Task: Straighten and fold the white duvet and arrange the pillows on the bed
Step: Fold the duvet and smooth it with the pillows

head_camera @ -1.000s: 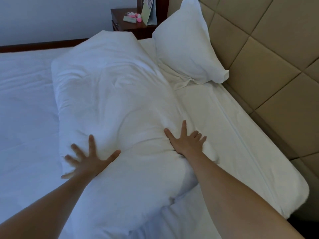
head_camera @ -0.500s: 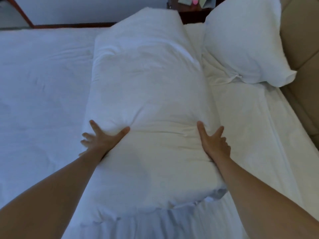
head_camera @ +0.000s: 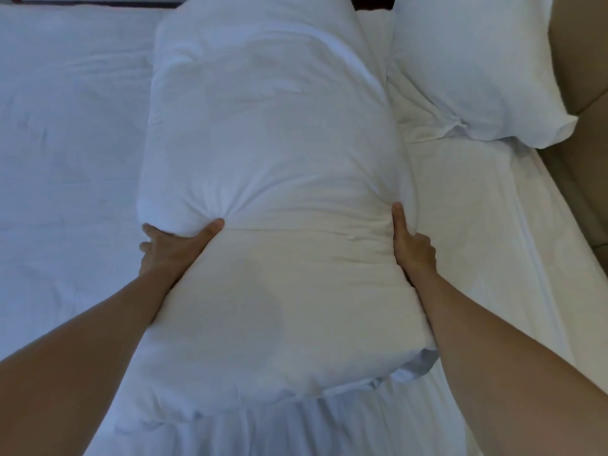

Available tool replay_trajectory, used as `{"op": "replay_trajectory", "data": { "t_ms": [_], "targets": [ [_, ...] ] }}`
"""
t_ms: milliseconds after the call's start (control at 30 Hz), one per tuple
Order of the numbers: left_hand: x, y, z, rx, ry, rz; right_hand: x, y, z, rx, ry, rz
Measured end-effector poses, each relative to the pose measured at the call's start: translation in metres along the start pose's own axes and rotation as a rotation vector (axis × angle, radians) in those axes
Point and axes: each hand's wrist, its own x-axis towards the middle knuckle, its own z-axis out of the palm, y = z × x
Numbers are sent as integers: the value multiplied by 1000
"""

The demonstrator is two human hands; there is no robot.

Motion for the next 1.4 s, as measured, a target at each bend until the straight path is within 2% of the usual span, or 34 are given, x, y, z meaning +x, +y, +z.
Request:
{"op": "replay_trajectory", "data": {
  "t_ms": [133, 400, 533, 700, 900, 1033, 1233, 1333, 1400],
  "targets": [
    [7, -3, -1, -12, 43, -17, -3, 0, 3, 47, 46, 32],
    [-14, -1, -14, -5, 135, 46, 5, 10, -7, 75, 30, -43],
    [-41, 3, -11, -72, 211, 62, 13, 21, -17, 120, 25, -70],
    [-94, 20, 11, -8, 331, 114, 29, 47, -52, 146, -5, -96],
    [-182, 42, 79, 50, 272, 210, 61, 97, -146, 132, 14, -83],
    [-254, 66, 139, 13, 220, 252, 82, 144, -234, 145, 67, -93],
    [-378, 98, 249, 67, 14, 307, 119, 232, -393, 12, 241, 4],
    [-437, 100, 297, 107, -97, 432, 134, 279, -458, -97, 227, 60],
    [-461, 99, 311, 139, -133, 480, 145, 293, -476, -157, 159, 108]
  ]
}}
